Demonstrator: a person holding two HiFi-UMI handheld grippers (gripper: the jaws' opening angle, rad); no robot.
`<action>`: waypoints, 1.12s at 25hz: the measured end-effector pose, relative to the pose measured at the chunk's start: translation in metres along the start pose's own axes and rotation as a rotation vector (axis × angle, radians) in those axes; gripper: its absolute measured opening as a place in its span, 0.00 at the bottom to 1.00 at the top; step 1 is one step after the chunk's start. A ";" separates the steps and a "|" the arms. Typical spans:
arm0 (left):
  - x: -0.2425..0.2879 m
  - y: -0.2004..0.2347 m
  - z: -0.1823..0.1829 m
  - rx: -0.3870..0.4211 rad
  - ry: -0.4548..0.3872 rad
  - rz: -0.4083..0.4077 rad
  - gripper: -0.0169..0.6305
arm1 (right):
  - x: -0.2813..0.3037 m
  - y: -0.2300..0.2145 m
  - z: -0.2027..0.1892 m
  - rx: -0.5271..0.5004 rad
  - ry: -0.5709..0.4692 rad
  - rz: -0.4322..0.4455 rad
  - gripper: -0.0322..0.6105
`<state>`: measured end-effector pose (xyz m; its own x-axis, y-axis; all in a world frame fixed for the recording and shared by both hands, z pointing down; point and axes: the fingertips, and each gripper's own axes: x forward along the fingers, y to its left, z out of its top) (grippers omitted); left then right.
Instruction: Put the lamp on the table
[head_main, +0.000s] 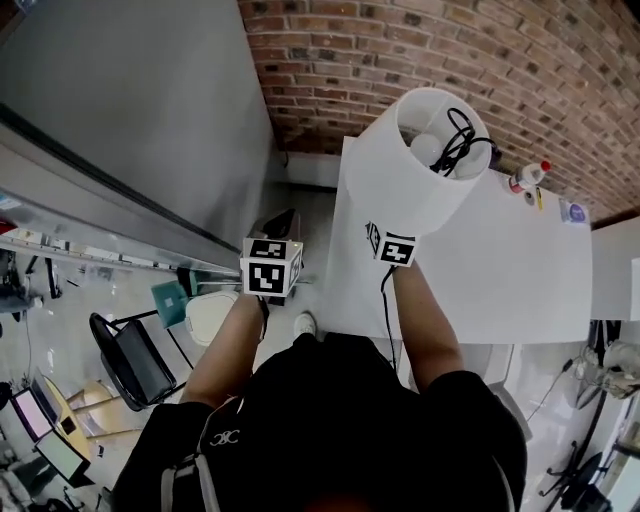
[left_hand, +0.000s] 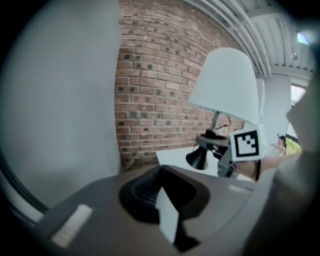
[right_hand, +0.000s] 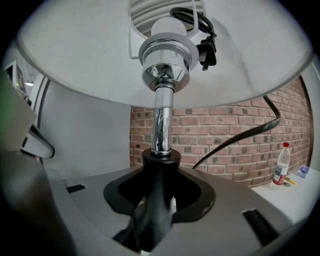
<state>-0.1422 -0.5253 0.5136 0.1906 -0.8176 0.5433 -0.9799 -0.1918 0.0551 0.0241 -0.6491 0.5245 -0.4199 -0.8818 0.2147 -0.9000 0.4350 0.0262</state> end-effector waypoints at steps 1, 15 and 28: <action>0.003 0.000 -0.002 -0.009 0.007 0.008 0.02 | 0.010 -0.003 -0.004 0.001 0.008 0.007 0.25; 0.026 0.021 -0.028 -0.060 0.090 0.111 0.02 | 0.111 -0.014 -0.069 0.008 0.095 0.037 0.25; 0.041 0.018 -0.043 -0.051 0.152 0.104 0.03 | 0.134 -0.009 -0.104 -0.028 0.128 0.020 0.25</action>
<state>-0.1544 -0.5389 0.5733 0.0809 -0.7395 0.6683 -0.9963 -0.0798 0.0323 -0.0115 -0.7523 0.6541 -0.4178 -0.8433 0.3381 -0.8874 0.4585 0.0471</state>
